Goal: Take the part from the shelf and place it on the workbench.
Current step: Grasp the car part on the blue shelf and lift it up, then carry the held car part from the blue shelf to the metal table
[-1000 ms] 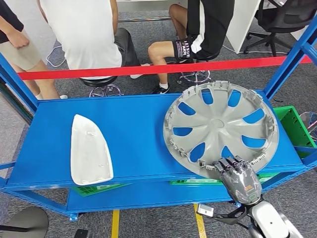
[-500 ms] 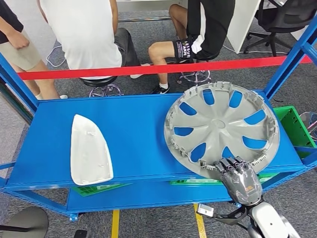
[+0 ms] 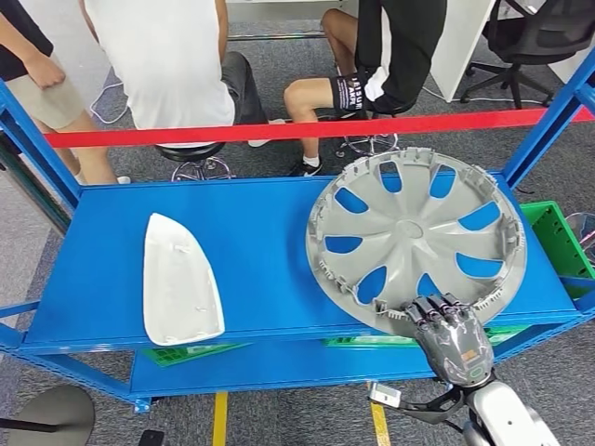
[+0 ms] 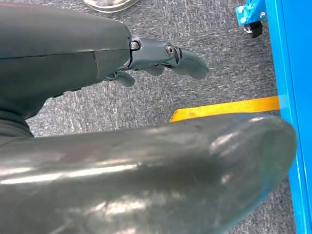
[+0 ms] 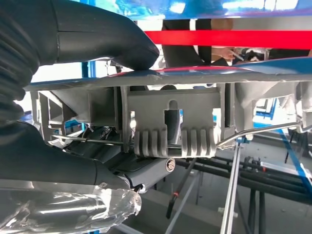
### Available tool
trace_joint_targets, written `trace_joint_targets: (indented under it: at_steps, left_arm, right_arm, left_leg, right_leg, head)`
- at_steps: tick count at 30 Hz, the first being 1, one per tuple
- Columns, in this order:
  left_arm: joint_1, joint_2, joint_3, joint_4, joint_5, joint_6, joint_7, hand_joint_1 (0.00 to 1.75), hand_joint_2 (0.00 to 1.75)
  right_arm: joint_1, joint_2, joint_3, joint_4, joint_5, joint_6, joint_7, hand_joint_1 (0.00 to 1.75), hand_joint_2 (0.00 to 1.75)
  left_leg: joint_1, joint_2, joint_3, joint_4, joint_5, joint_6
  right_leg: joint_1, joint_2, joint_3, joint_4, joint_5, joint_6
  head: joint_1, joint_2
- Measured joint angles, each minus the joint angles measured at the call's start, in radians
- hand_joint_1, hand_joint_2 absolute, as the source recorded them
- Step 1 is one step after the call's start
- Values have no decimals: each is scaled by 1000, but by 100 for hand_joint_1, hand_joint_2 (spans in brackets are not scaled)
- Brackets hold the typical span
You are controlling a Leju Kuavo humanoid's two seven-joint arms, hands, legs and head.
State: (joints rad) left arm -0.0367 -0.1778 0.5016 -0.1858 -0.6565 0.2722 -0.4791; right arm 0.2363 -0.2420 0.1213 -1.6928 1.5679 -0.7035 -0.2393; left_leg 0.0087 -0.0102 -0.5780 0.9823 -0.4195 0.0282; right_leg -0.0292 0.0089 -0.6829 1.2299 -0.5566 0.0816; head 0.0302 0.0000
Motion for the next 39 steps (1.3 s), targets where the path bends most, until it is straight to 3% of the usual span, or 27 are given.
trace_joint_targets:
  at_steps: [1,2,3,5,6,8,11,13,15,16,17,18,19,21,22,24,26,27,28,30,31,32,33,34,36,37,39]
  left_arm:
    - [0,0,0,0,0,-1,0,0,0]
    - [1,0,0,0,0,-2,0,0,0]
    - [1,0,0,0,0,-5,0,0,0]
    - [1,1,1,0,0,-10,0,0,0]
    - [0,1,2,0,0,-12,0,0,0]
    - [0,3,6,0,-1,-12,0,0,0]
    - [2,3,9,0,-2,-9,0,0,0]
    - [2,3,10,0,-4,-7,0,0,0]
    - [1,3,10,0,-7,-5,0,0,0]
    - [1,3,10,0,-8,-5,0,0,0]
    - [1,3,10,0,-9,-5,0,0,0]
    - [1,3,10,-1,-9,-5,0,0,0]
    - [0,2,10,-1,-9,-5,0,0,0]
    - [-3,4,10,-1,-9,-5,0,0,0]
    - [-6,4,11,-1,-9,-5,0,0,0]
    - [-8,3,11,-1,-10,-5,0,0,0]
    - [-6,2,12,-1,-10,-5,0,0,0]
    - [-5,2,13,-1,-10,-5,0,0,0]
    - [-4,2,14,-1,-10,-5,0,0,0]
    - [-3,2,15,-1,-11,-4,0,0,0]
    - [-3,2,16,-1,-11,-4,0,0,0]
    - [-3,2,17,-1,-11,-3,0,0,0]
    - [-3,2,17,-1,-11,-3,0,0,0]
    - [-3,2,18,-1,-11,-3,0,0,0]
    - [-3,2,18,-1,-11,-2,0,0,0]
    - [-3,2,19,-1,-11,-2,0,0,0]
    - [-3,2,19,-1,-12,-1,0,0,0]
  right_arm:
    - [1,5,-3,0,0,0,-2,175,175]
    - [2,10,-6,-1,0,0,-3,175,175]
    - [3,14,-8,-1,0,0,-3,175,175]
    - [3,24,-9,-1,0,0,-3,175,175]
    - [2,28,-9,-3,0,0,-3,175,175]
    - [0,38,-10,-6,0,0,-4,175,175]
    - [-1,50,-15,-11,0,0,-9,175,175]
    - [-1,56,-21,-15,0,0,-13,175,175]
    - [-1,62,-25,-18,0,0,-16,175,175]
    - [-1,64,-25,-19,0,0,-17,175,175]
    - [-1,66,-26,-20,0,0,-17,175,175]
    - [-1,69,-26,-20,0,0,-18,175,175]
    - [-1,71,-26,-21,0,0,-18,175,175]
    - [0,75,-28,-23,0,0,-19,175,175]
    - [1,77,-29,-25,0,0,-19,175,175]
    - [2,79,-32,-26,0,0,-17,175,175]
    - [5,81,-33,-26,0,0,-13,175,175]
    - [8,81,-33,-26,0,0,-9,175,175]
    - [10,82,-33,-26,0,0,-6,175,175]
    - [12,82,-34,-25,0,1,2,175,175]
    - [13,82,-34,-25,0,1,5,175,175]
    - [13,82,-34,-25,0,1,9,175,175]
    - [13,82,-33,-25,0,1,12,175,175]
    - [13,82,-33,-24,0,1,15,175,175]
    - [12,82,-33,-24,0,1,18,175,175]
    - [12,82,-33,-25,0,1,18,175,175]
    - [12,82,-34,-25,0,1,15,175,175]
  left_leg:
    - [1,1,-1,0,1,-1]
    - [2,1,-1,0,2,-3]
    - [5,1,-2,1,3,-6]
    - [10,-1,-4,5,5,-18]
    - [11,-2,-7,8,6,-27]
    - [7,-4,-13,14,11,-42]
    - [9,-5,-26,21,12,-59]
    - [10,-2,-59,88,-49,-65]
    - [8,-1,-112,229,-141,-65]
    - [7,-1,-129,290,-169,-63]
    - [5,-1,-130,319,-175,-59]
    - [3,-1,-112,310,-162,-52]
    - [-1,-1,-75,264,-137,-43]
    - [-15,0,29,117,-102,-19]
    - [-20,0,68,57,-96,-13]
    - [-26,1,93,5,-95,-11]
    - [-25,2,81,-2,-77,-7]
    - [-23,4,74,-5,-66,-1]
    - [-20,5,64,-7,-54,4]
    - [-17,7,40,-8,-33,9]
    - [-18,7,28,-7,-23,9]
    - [-18,8,15,-6,-13,9]
    - [-17,9,3,-6,-3,7]
    - [-17,9,-9,-5,6,4]
    - [-17,9,-28,0,22,-4]
    - [-18,9,-34,2,29,-9]
    - [-21,9,-40,4,44,-19]
  right_leg:
    - [-1,-1,-17,52,-19,2]
    - [-1,-1,-15,66,-17,4]
    - [-3,-2,8,34,5,7]
    - [-7,-2,92,-104,56,15]
    - [-7,2,127,-161,73,14]
    - [-6,9,150,-202,74,1]
    - [-5,10,126,-192,85,-32]
    - [-3,6,107,-193,99,-52]
    - [3,2,85,-193,115,-64]
    - [7,1,75,-193,122,-67]
    - [11,0,64,-193,130,-68]
    - [16,-1,55,-193,138,-68]
    - [19,0,46,-193,145,-68]
    - [25,1,32,-192,161,-65]
    - [26,0,27,-193,169,-62]
    - [26,-2,24,-198,186,-52]
    - [25,-2,20,-204,197,-41]
    - [25,-1,12,-193,180,-36]
    - [25,-1,0,-163,145,-31]
    - [23,-2,-32,-45,42,-23]
    - [23,-2,-42,20,8,-21]
    - [23,-2,-42,64,-3,-19]
    - [22,-2,-26,75,8,-18]
    - [21,-3,9,46,34,-17]
    - [19,-2,118,-92,63,-14]
    - [20,-1,165,-159,59,-17]
    - [23,1,199,-224,38,-27]
  head:
    - [1,0]
    - [1,0]
    - [1,0]
    - [2,0]
    - [4,0]
    - [8,0]
    - [8,0]
    - [8,0]
    - [8,0]
    - [8,0]
    - [8,0]
    - [8,0]
    - [8,0]
    - [8,0]
    - [9,0]
    - [9,0]
    - [7,0]
    - [7,0]
    - [8,0]
    - [10,0]
    - [10,0]
    - [10,0]
    - [10,0]
    - [10,0]
    - [10,0]
    - [9,0]
    - [9,0]
